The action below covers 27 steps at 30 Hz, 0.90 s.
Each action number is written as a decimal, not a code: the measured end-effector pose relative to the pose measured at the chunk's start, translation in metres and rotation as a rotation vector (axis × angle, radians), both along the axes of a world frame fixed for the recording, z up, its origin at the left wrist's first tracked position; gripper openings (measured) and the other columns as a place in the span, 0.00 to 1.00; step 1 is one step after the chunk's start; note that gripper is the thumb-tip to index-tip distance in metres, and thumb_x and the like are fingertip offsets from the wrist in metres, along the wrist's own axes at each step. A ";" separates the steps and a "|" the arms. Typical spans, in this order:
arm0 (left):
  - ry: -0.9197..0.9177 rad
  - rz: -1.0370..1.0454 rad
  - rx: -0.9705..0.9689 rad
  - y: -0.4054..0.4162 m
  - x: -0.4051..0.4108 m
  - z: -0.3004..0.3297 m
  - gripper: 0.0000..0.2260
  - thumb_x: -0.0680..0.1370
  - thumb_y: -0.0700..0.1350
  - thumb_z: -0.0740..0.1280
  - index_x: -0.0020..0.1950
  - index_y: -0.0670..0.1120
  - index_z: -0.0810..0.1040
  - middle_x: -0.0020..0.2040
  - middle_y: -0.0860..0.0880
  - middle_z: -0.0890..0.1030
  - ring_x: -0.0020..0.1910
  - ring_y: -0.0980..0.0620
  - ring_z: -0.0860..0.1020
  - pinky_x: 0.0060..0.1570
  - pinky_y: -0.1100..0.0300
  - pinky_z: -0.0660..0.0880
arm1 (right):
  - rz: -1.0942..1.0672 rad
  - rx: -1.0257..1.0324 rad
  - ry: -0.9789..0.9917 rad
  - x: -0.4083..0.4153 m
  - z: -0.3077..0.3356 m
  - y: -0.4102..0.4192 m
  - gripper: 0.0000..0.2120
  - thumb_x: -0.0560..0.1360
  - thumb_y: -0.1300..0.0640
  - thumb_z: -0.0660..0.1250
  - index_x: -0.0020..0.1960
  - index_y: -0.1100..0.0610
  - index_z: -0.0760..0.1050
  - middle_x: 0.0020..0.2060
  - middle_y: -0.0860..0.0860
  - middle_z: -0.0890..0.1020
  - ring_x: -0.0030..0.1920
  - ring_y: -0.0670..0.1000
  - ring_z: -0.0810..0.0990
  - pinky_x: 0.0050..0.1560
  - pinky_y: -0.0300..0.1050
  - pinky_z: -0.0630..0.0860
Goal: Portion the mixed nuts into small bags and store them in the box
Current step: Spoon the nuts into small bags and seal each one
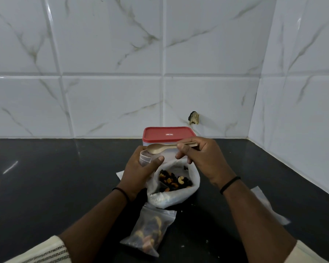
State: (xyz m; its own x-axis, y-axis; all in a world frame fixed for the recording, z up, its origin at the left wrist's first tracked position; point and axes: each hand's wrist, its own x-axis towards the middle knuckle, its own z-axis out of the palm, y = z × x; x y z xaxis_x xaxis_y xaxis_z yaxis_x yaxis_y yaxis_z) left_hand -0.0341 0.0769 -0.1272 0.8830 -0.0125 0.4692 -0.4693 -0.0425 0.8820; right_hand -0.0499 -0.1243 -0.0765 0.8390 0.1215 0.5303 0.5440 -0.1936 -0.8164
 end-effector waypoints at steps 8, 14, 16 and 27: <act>0.037 0.155 0.174 0.003 -0.001 0.001 0.17 0.69 0.58 0.74 0.50 0.51 0.76 0.44 0.53 0.82 0.42 0.57 0.80 0.41 0.63 0.75 | -0.368 -0.072 0.111 0.007 -0.003 -0.013 0.10 0.77 0.54 0.68 0.40 0.57 0.82 0.31 0.50 0.85 0.29 0.46 0.79 0.37 0.44 0.77; 0.081 0.239 0.303 0.008 0.002 0.000 0.13 0.73 0.53 0.73 0.52 0.51 0.75 0.46 0.53 0.82 0.45 0.56 0.80 0.40 0.64 0.74 | -0.567 -0.455 0.272 0.008 -0.008 -0.022 0.10 0.74 0.52 0.67 0.36 0.53 0.81 0.27 0.46 0.83 0.32 0.44 0.81 0.39 0.42 0.78; 0.092 0.232 0.317 0.008 0.002 0.000 0.12 0.73 0.53 0.73 0.51 0.51 0.74 0.45 0.53 0.82 0.44 0.56 0.81 0.39 0.65 0.74 | -0.527 -0.514 0.320 0.008 -0.006 -0.021 0.11 0.73 0.55 0.68 0.33 0.55 0.81 0.26 0.46 0.82 0.29 0.45 0.80 0.36 0.41 0.76; 0.109 0.198 0.341 0.006 0.002 -0.002 0.11 0.74 0.52 0.73 0.51 0.52 0.74 0.45 0.52 0.82 0.44 0.55 0.81 0.40 0.61 0.77 | -0.200 -0.065 0.660 -0.008 -0.004 -0.006 0.09 0.79 0.62 0.66 0.51 0.69 0.80 0.33 0.56 0.80 0.17 0.39 0.71 0.17 0.30 0.61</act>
State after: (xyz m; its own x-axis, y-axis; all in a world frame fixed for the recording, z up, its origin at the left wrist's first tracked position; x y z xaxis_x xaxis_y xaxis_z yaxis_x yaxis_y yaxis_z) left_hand -0.0320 0.0824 -0.1288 0.9284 0.0242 0.3708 -0.3269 -0.4208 0.8462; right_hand -0.0575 -0.1305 -0.0809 0.9933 -0.0548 -0.1020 -0.1138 -0.2984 -0.9476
